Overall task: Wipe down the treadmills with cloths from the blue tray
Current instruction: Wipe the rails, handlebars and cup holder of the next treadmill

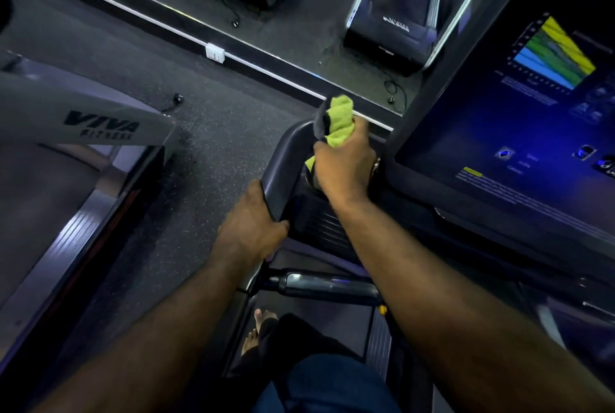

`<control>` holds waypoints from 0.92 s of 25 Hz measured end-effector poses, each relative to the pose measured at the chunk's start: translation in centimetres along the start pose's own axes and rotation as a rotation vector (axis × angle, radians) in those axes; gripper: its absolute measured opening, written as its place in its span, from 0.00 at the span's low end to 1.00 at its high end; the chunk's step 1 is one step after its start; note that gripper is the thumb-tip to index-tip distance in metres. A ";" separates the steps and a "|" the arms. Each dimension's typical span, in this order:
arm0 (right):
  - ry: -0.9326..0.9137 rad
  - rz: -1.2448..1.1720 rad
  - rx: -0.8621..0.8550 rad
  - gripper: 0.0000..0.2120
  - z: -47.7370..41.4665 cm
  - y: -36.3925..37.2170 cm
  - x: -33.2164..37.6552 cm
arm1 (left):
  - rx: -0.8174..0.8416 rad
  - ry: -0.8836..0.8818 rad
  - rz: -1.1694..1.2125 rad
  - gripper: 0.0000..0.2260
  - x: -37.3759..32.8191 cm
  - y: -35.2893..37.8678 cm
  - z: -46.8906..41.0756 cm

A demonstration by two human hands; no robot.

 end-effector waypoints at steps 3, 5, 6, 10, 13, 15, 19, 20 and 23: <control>-0.470 0.548 -0.031 0.31 1.5 -0.5 1.4 | 0.000 -0.011 -0.005 0.24 -0.1 -0.1 0.2; -0.323 0.954 0.261 0.41 0.6 0.5 -0.6 | 0.006 -0.003 -0.002 0.24 -0.4 -0.1 0.4; -0.154 1.006 0.452 0.48 0.5 0.6 -1.7 | 0.009 0.002 -0.003 0.24 -0.4 -0.1 0.4; 0.046 0.824 0.571 0.57 -0.4 0.6 -2.1 | 0.021 -0.007 -0.024 0.26 -0.2 -0.1 0.4; 0.001 0.897 0.429 0.55 -0.9 1.4 -1.4 | 0.016 -0.002 -0.018 0.27 -0.2 -0.2 0.1; 0.042 1.016 0.489 0.60 -1.7 2.4 -1.7 | 0.009 0.009 -0.011 0.28 -0.2 -0.2 0.1; 0.282 1.150 0.753 0.70 -3.5 3.8 -2.9 | 0.011 0.019 0.006 0.31 0.2 -0.2 -0.1; 0.279 1.193 0.780 0.70 -3.7 3.8 -2.9 | 0.016 0.020 0.017 0.31 0.2 -0.1 -0.1; 0.185 1.245 0.797 0.64 -4.4 4.0 -2.2 | 0.012 0.028 0.036 0.29 0.3 -0.2 0.1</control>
Point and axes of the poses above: each hand's wrist, its own z-axis away from the middle knuckle, its own y-axis out of the palm, x = y × z, the point moved 5 cm from there along -z, towards the middle knuckle, and after that the axes turned 9 degrees about x, right-handed, at the moved point
